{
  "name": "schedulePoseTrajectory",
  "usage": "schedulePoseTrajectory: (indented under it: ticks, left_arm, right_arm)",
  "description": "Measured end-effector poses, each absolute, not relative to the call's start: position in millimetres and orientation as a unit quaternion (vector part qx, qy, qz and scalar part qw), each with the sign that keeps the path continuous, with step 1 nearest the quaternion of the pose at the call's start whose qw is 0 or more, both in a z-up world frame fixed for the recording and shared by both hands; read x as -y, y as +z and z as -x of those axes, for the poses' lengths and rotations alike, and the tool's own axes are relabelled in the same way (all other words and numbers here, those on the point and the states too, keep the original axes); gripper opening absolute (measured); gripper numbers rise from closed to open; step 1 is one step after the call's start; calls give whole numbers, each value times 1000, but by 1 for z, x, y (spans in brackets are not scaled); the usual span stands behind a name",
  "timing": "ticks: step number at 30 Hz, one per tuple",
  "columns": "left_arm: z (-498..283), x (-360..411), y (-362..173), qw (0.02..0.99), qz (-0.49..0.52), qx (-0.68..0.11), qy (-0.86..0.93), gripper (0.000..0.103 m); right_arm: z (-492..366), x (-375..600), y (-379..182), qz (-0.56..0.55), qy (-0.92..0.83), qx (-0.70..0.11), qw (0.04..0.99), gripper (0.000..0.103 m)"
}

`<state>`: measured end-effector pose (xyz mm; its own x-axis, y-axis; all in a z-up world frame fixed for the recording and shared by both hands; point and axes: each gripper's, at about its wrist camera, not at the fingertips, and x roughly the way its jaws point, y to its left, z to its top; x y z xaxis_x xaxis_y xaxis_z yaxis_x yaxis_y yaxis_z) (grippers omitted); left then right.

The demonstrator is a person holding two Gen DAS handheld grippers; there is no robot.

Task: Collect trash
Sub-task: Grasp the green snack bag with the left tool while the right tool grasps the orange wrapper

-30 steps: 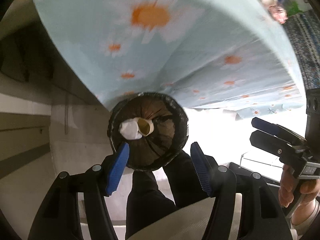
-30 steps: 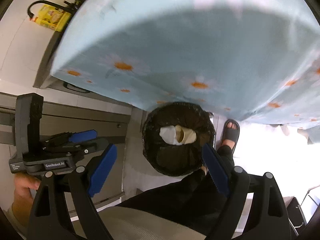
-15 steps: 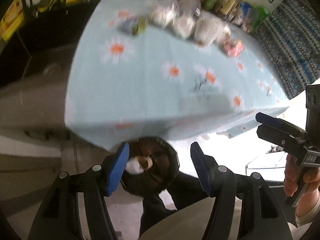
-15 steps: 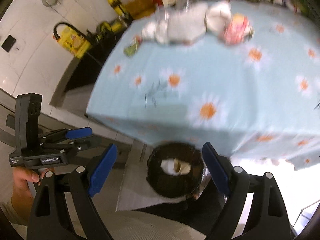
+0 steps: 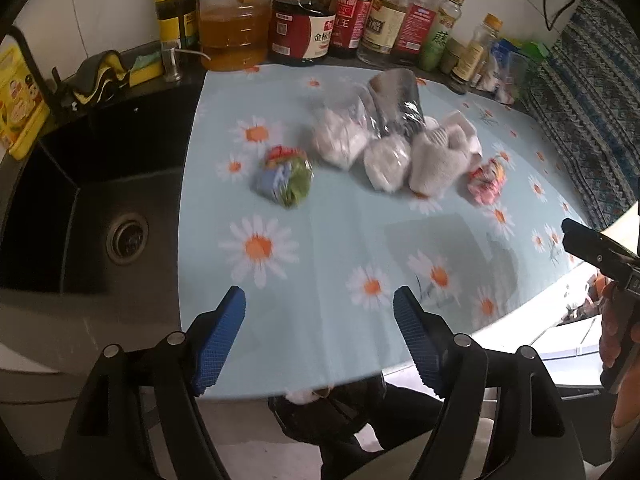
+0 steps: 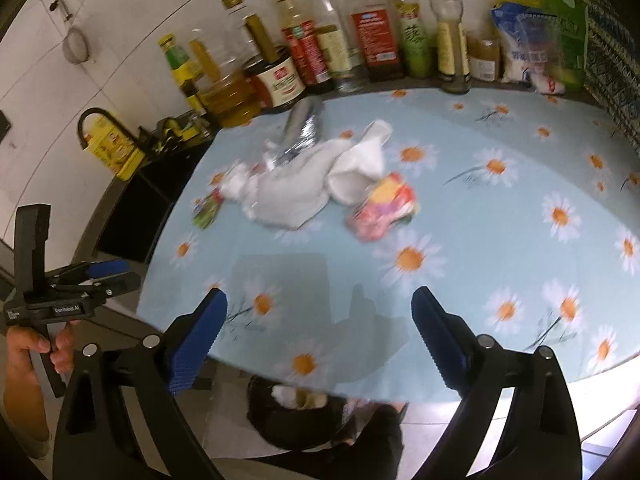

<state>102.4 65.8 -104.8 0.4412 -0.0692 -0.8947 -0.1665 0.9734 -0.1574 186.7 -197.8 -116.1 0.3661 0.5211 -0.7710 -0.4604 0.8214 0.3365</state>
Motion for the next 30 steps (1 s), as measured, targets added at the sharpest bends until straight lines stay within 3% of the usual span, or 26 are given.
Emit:
schedulePoseTrajectory:
  ticks: [17,26,30]
  left_arm:
    - [-205,-95,-145,813,82,-576,27,74]
    - [-231,-104,-165,800,80,-594,40,74]
    - [-237,-107,-171,795,80,-600,44,74]
  right_arm:
    - [-283,193,-149,-20,290,-509,810,92]
    - [-301,186,-166,-15,296,-526,797,85]
    - [-305,184,-170,-11,301,-530,793,77]
